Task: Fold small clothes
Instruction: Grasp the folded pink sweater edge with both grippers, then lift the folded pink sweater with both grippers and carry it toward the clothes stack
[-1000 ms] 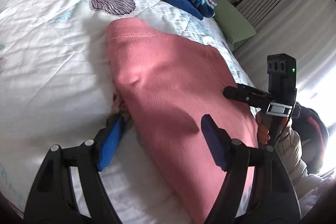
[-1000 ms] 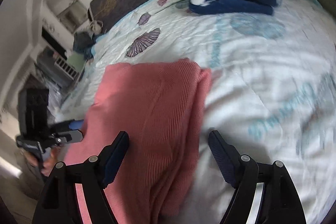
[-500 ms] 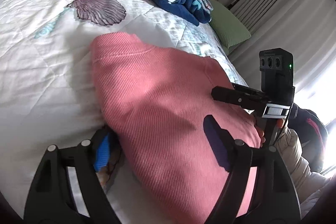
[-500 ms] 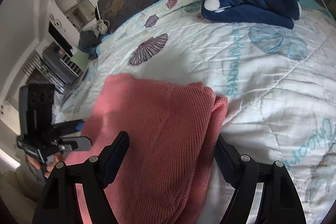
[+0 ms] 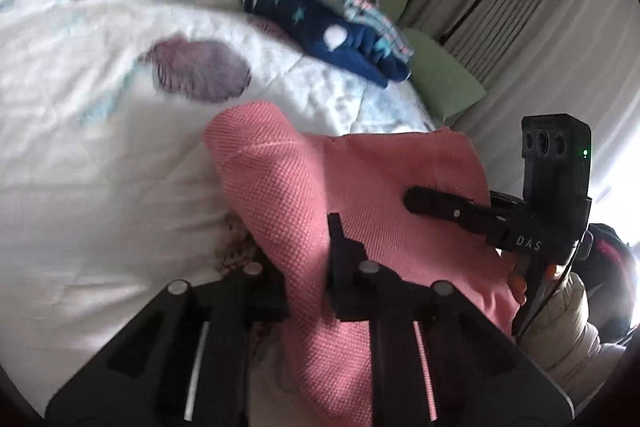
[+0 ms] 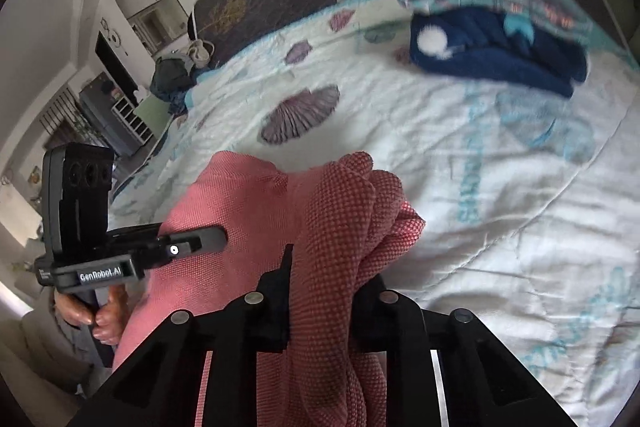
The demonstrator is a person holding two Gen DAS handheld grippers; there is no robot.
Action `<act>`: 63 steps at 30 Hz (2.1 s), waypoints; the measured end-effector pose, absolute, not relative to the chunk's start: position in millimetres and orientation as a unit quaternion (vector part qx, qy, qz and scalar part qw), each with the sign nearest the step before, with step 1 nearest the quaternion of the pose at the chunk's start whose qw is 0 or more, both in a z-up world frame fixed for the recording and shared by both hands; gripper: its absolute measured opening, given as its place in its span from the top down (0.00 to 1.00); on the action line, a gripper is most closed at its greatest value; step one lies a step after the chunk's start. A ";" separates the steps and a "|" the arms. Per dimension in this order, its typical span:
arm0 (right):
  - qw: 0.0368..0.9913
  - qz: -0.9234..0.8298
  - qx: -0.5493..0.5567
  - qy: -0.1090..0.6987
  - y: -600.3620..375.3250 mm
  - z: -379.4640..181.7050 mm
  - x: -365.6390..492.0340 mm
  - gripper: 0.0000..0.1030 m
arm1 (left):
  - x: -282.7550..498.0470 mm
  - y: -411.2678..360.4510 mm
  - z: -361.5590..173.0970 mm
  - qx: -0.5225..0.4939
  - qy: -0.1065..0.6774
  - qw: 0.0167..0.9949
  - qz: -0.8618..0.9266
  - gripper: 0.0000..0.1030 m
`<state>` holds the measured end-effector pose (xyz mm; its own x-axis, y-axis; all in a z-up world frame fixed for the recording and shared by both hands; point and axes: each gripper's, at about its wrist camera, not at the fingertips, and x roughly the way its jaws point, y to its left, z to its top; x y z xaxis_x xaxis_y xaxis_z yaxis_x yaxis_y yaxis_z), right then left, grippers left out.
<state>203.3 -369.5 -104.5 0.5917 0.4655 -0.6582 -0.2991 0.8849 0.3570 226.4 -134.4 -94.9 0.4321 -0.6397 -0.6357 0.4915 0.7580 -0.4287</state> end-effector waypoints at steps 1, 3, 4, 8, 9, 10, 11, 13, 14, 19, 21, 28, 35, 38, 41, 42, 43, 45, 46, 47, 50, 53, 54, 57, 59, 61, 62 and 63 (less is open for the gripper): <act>0.891 0.210 0.097 0.390 -367.7 -98.9 199.2 0.80 | 222.1 -136.9 -89.0 -0.077 0.404 0.848 -0.336 0.85; 0.906 0.195 0.075 0.368 -362.6 -81.2 185.4 0.80 | 205.6 -143.3 -68.7 -0.042 0.370 0.866 -0.334 0.85; 0.910 0.191 0.070 0.361 -361.3 -75.3 180.7 0.80 | 201.2 -143.4 -62.2 -0.037 0.361 0.870 -0.334 0.85; 0.928 0.180 0.061 0.320 -362.8 -38.7 150.2 0.81 | 177.2 -138.4 -21.9 -0.039 0.321 0.879 -0.350 0.85; 0.934 0.177 0.059 0.305 -363.9 -26.1 139.1 0.81 | 170.5 -137.9 -9.7 -0.036 0.310 0.882 -0.354 0.85; 0.937 0.176 0.056 0.297 -364.4 -19.4 133.9 0.81 | 164.8 -138.2 0.7 -0.032 0.300 0.884 -0.356 0.85; 0.941 0.173 0.051 0.287 -364.9 -9.9 126.2 0.81 | 161.2 -140.2 9.2 -0.026 0.292 0.887 -0.357 0.85; 0.947 0.163 0.041 0.273 -364.8 8.2 113.4 0.81 | 152.3 -146.2 28.6 -0.008 0.276 0.892 -0.359 0.85; 0.950 0.157 0.039 0.268 -365.9 17.1 107.5 0.81 | 143.8 -150.2 43.6 0.008 0.261 0.895 -0.361 0.85; 0.966 0.124 0.022 0.226 -368.5 66.7 73.5 0.82 | 109.3 -169.6 90.8 0.082 0.192 0.909 -0.360 0.85; 0.973 0.110 0.011 0.204 -370.1 88.9 58.0 0.82 | 99.5 -173.2 103.8 0.093 0.176 0.912 -0.360 0.85; 0.983 0.089 0.003 0.160 -386.6 149.2 29.8 0.82 | 73.2 -202.2 175.1 0.144 0.109 0.919 -0.351 0.86; 0.989 0.068 0.028 0.125 -421.1 224.4 35.0 0.82 | 74.3 -243.4 247.0 0.191 0.064 0.923 -0.328 0.86; 0.991 0.055 0.025 0.120 -426.4 247.7 46.0 0.82 | 85.8 -257.1 265.4 0.209 0.060 0.927 -0.306 0.85; 0.992 0.042 0.016 0.118 -427.2 271.3 65.7 0.82 | 100.5 -266.7 283.7 0.214 0.055 0.933 -0.283 0.85; 0.992 0.042 0.013 0.116 -427.4 276.2 68.6 0.82 | 105.2 -268.3 287.8 0.210 0.055 0.936 -0.279 0.85; 0.992 0.043 0.012 0.115 -427.6 281.0 72.4 0.82 | 113.0 -269.4 291.3 0.205 0.057 0.937 -0.276 0.85; 0.992 0.049 0.026 0.117 -434.4 287.7 91.6 0.82 | 135.2 -272.2 295.3 0.192 0.067 0.940 -0.274 0.85; 0.991 0.051 0.031 0.118 -438.1 286.5 98.5 0.82 | 141.8 -273.3 294.9 0.188 0.070 0.941 -0.273 0.85; 0.990 0.052 0.041 0.121 -441.9 286.5 112.8 0.82 | 152.7 -275.7 294.2 0.184 0.075 0.942 -0.271 0.85; 0.990 0.052 0.049 0.123 -450.3 282.5 138.2 0.82 | 189.2 -287.1 287.2 0.188 0.085 0.943 -0.261 0.86; 0.989 0.054 0.058 0.126 -460.5 269.1 170.2 0.82 | 217.4 -294.0 276.6 0.185 0.095 0.941 -0.267 0.86; 0.988 0.054 0.064 0.128 -463.9 263.6 178.7 0.82 | 226.3 -295.0 272.1 0.183 0.099 0.940 -0.270 0.86; 0.987 0.056 0.075 0.132 -477.5 251.0 206.3 0.82 | 254.6 -305.3 259.1 0.186 0.106 0.938 -0.271 0.86; 0.986 0.054 0.079 0.136 -485.1 241.8 226.8 0.82 | 277.4 -312.9 245.1 0.190 0.113 0.938 -0.267 0.86; 0.984 0.053 0.085 0.144 -491.3 231.3 251.9 0.82 | 289.5 -317.4 232.8 0.190 0.118 0.939 -0.263 0.86; 0.983 0.054 0.091 0.150 -494.8 223.1 268.2 0.82 | 304.4 -320.1 222.8 0.189 0.125 0.938 -0.261 0.86; 0.982 0.054 0.095 0.155 -496.5 216.8 277.7 0.82 | 314.8 -323.7 218.2 0.189 0.130 0.938 -0.260 0.86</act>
